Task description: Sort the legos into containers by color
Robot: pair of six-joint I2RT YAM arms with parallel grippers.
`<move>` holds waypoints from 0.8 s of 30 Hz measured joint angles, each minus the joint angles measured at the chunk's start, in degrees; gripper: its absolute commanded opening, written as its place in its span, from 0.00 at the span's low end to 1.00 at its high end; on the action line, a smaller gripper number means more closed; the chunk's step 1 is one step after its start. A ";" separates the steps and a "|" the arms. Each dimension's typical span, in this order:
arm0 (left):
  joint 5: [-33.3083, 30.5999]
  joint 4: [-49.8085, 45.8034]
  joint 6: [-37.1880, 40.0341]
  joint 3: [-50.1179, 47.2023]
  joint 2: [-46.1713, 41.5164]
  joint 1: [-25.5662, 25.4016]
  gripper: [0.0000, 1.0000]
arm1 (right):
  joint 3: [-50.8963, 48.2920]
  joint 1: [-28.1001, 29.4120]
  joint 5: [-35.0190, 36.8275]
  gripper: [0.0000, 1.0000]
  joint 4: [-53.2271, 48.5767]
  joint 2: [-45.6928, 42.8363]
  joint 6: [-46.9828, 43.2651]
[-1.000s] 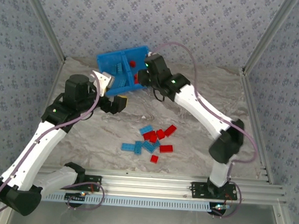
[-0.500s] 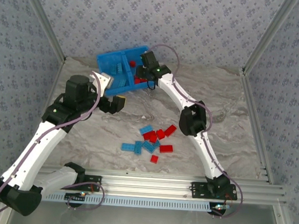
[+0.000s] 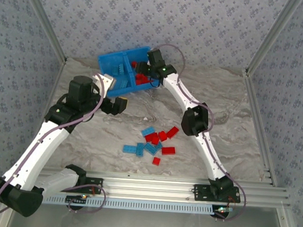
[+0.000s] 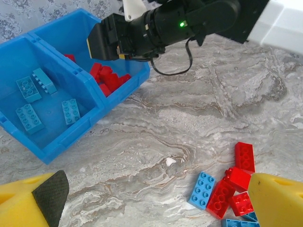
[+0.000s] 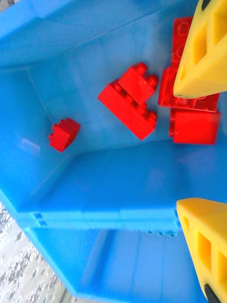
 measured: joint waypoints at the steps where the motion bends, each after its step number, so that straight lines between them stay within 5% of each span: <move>1: -0.02 0.02 0.00 -0.02 0.00 0.00 0.99 | -0.61 0.24 0.42 0.61 -1.14 -1.66 -0.42; 6: 0.00 0.00 0.00 -0.04 -0.02 0.00 0.99 | -13.11 1.95 3.74 0.67 -5.09 -17.22 -3.89; 12: 0.00 -0.02 0.04 -0.07 -0.28 -0.02 0.99 | -43.60 6.23 12.35 0.76 -4.20 -46.75 -6.05; 17: 0.02 0.00 0.20 -0.11 -0.50 -0.02 0.99 | -70.29 8.09 17.77 0.83 -2.58 -65.75 1.86; 24: 0.94 0.04 0.61 -0.66 -0.50 -0.02 0.99 | -93.44 8.39 18.49 0.95 -3.98 -72.83 16.15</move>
